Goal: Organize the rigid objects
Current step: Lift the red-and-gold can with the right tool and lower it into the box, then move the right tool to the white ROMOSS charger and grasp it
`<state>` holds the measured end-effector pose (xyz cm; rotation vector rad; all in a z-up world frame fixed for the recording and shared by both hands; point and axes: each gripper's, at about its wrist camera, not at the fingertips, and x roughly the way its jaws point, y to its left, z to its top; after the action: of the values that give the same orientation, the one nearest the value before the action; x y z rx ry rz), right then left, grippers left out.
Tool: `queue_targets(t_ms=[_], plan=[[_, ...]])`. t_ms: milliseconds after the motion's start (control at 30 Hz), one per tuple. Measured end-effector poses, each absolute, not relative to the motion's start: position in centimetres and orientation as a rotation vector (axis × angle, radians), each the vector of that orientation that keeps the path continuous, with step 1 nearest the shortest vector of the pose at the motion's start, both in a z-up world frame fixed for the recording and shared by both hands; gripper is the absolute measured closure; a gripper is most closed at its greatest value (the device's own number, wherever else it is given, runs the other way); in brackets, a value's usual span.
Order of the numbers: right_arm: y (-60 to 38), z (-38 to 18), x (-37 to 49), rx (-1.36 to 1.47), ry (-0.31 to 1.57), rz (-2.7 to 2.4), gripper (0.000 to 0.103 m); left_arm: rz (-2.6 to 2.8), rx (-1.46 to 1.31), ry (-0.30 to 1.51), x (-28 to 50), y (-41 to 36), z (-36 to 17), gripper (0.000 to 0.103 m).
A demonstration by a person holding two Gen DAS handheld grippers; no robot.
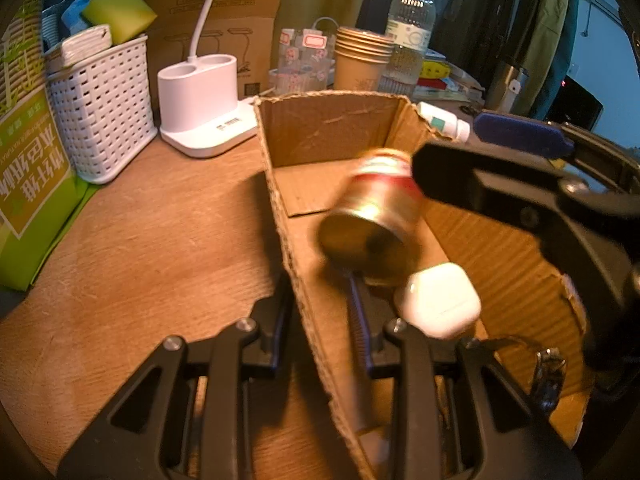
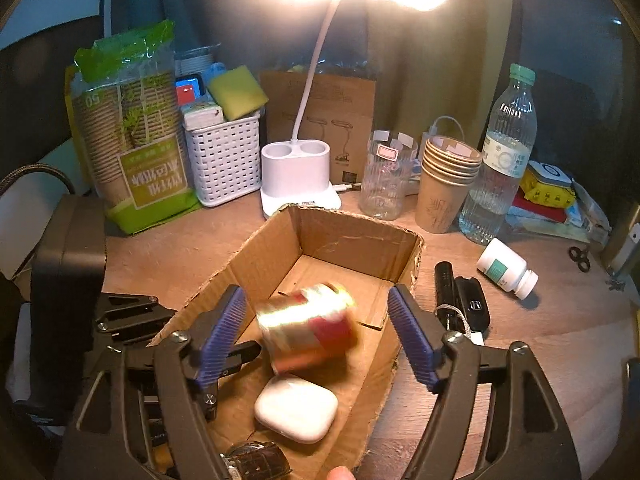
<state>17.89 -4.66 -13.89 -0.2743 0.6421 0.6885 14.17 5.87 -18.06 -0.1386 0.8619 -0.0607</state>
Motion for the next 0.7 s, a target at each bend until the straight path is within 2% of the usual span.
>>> queue_targets(t_ms=[700], plan=[[-7.9,-12.7,18.4,-0.186,0.592,0.618,0.026,-0.06,-0.139,0.862,14.2,5.8,-18.1,0.074]])
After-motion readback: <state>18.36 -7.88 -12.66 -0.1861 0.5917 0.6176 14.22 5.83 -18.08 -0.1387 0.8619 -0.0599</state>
